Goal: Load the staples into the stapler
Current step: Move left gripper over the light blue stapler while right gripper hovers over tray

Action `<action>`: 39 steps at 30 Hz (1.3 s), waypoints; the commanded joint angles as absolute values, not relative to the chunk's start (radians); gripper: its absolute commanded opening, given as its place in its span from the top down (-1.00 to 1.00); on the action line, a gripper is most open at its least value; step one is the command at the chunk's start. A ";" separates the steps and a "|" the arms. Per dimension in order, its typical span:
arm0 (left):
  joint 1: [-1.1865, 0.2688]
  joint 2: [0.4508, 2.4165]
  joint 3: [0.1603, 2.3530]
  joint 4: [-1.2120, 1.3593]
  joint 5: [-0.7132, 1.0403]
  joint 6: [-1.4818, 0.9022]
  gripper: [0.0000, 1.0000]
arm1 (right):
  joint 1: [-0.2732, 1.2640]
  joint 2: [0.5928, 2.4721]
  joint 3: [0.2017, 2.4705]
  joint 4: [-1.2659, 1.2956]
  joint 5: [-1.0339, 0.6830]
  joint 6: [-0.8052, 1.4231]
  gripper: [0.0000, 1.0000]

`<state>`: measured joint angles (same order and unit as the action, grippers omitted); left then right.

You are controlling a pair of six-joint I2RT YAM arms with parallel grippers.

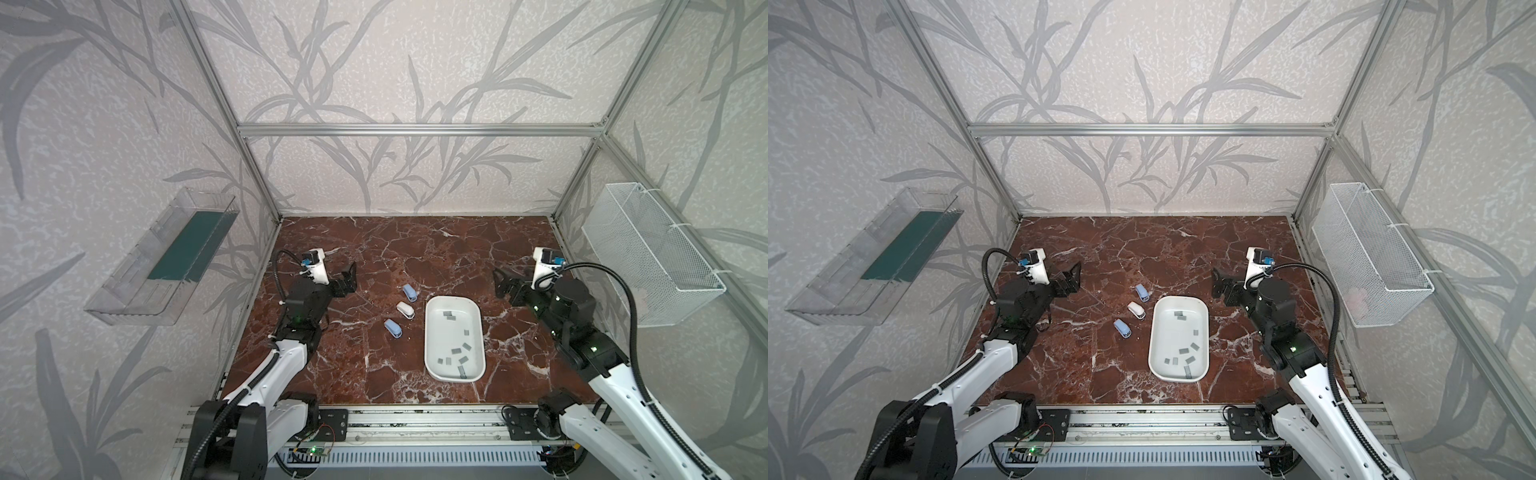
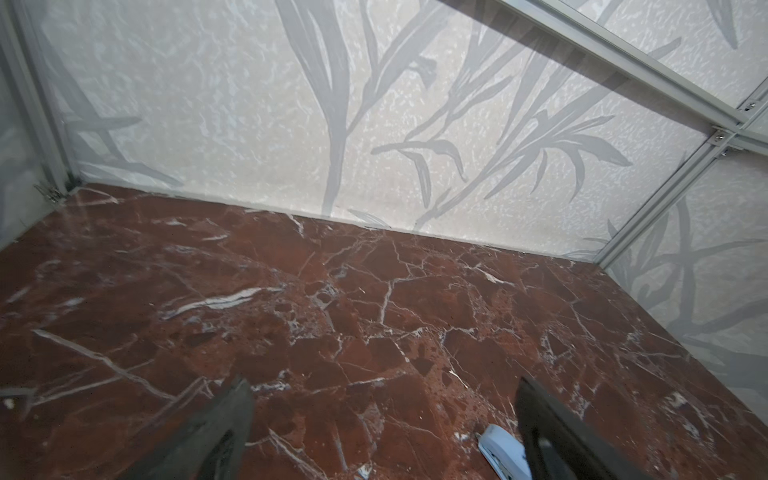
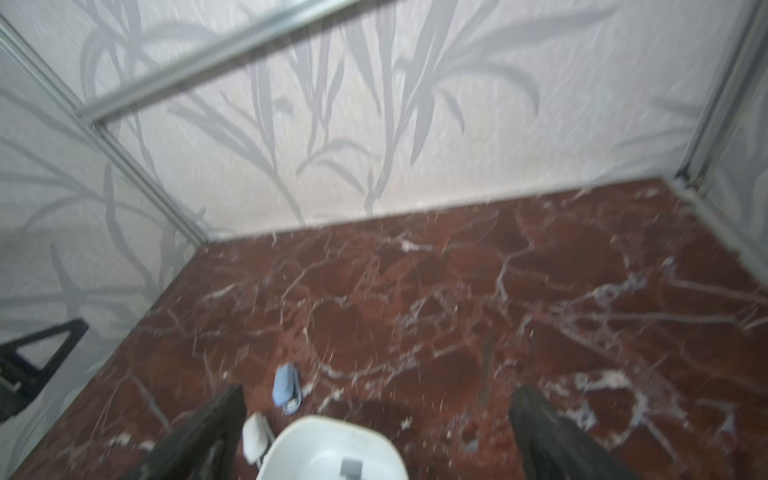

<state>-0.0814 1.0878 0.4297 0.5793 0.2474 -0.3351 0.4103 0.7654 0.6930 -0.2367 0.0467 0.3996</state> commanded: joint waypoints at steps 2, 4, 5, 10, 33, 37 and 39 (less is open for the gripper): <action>-0.076 1.156 0.501 0.643 0.541 -0.341 -0.98 | 0.464 0.816 0.671 -0.525 -0.005 0.485 -0.99; -0.081 1.176 0.483 0.707 0.568 -0.350 -0.98 | 0.455 0.812 0.643 -0.548 -0.002 0.518 -0.99; -0.088 1.184 0.472 0.741 0.568 -0.343 -0.98 | 0.442 0.811 0.641 -0.569 -0.029 0.511 -0.99; -0.188 1.244 0.485 0.773 0.580 -0.106 -0.97 | 0.417 0.785 0.577 -0.551 -0.202 0.508 -0.99; -0.335 1.485 1.006 -0.519 0.899 1.232 -0.43 | 0.414 1.130 0.672 -0.590 0.082 0.378 0.08; -0.354 1.536 1.102 -0.711 0.839 1.323 -0.31 | 0.397 1.155 0.685 -0.580 0.107 0.359 0.21; -0.362 1.534 1.100 -0.724 0.831 1.326 -0.31 | 0.376 1.171 0.693 -0.579 0.107 0.350 0.26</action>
